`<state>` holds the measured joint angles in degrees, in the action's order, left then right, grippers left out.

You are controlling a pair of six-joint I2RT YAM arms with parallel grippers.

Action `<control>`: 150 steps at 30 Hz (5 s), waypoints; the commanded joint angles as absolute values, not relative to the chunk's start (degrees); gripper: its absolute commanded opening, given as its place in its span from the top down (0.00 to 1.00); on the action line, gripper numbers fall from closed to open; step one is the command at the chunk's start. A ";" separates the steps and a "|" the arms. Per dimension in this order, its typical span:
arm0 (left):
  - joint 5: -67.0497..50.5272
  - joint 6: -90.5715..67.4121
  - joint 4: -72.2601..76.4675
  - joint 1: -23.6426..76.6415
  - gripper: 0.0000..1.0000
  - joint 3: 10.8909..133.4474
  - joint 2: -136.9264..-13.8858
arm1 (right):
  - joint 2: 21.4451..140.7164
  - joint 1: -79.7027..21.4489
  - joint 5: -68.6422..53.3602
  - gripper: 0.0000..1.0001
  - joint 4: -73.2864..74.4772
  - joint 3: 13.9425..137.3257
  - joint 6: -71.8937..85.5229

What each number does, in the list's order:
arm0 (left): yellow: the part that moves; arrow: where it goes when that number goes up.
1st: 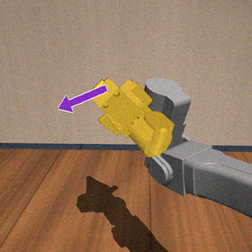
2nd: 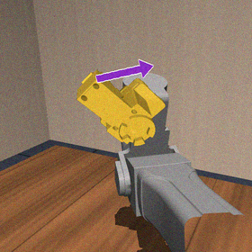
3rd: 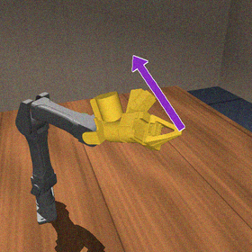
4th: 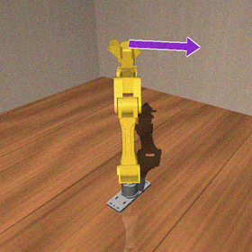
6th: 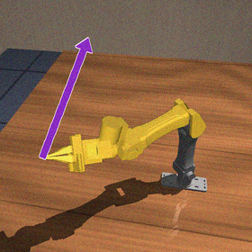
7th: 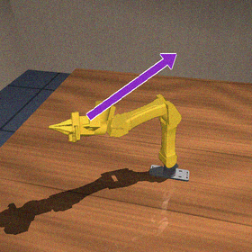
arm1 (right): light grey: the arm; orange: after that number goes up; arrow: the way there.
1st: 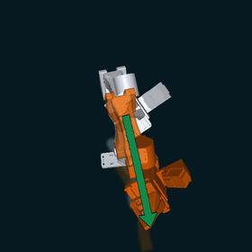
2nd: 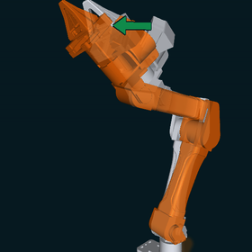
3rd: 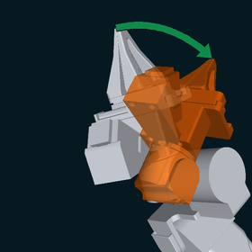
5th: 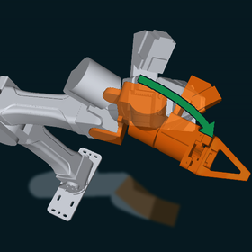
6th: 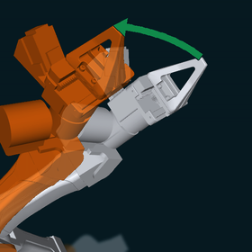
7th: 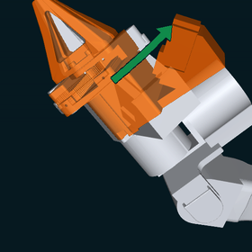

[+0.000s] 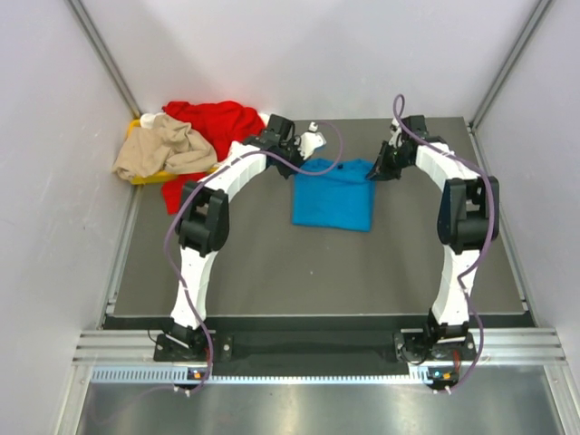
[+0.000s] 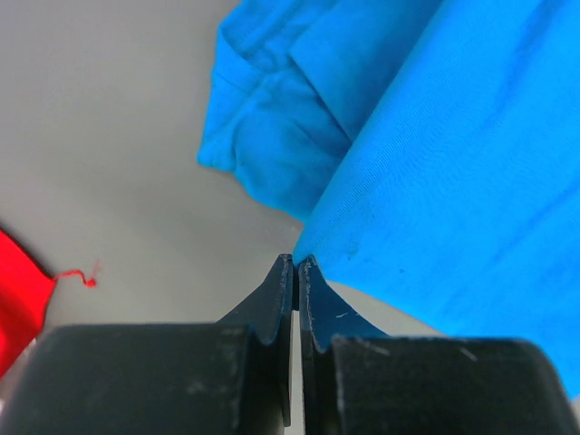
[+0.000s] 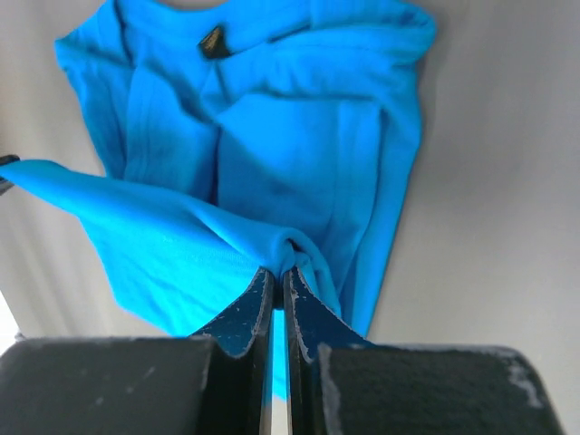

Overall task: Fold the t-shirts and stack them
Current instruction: Fold the tshirt, then neatly place the folded tshirt to the corner

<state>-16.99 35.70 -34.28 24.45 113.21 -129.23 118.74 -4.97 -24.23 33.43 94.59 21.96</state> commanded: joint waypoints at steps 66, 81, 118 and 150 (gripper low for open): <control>-11.69 27.25 -25.84 24.61 0.32 112.24 -126.48 | 132.89 -4.04 -23.29 0.98 2.46 101.25 34.62; -9.67 25.14 -30.06 23.82 0.31 102.41 -115.77 | 115.42 -2.90 -13.18 0.28 15.56 92.22 26.63; -10.46 23.99 -23.20 22.68 0.31 77.61 -96.50 | 124.18 11.07 -25.78 1.00 31.89 95.70 13.72; -3.60 24.43 -29.44 22.59 0.33 85.16 -106.52 | 150.73 22.50 -1.68 1.00 17.76 137.02 21.27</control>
<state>-4.38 24.16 -28.47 22.90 82.43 -106.08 150.39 21.28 -4.23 21.78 134.02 22.48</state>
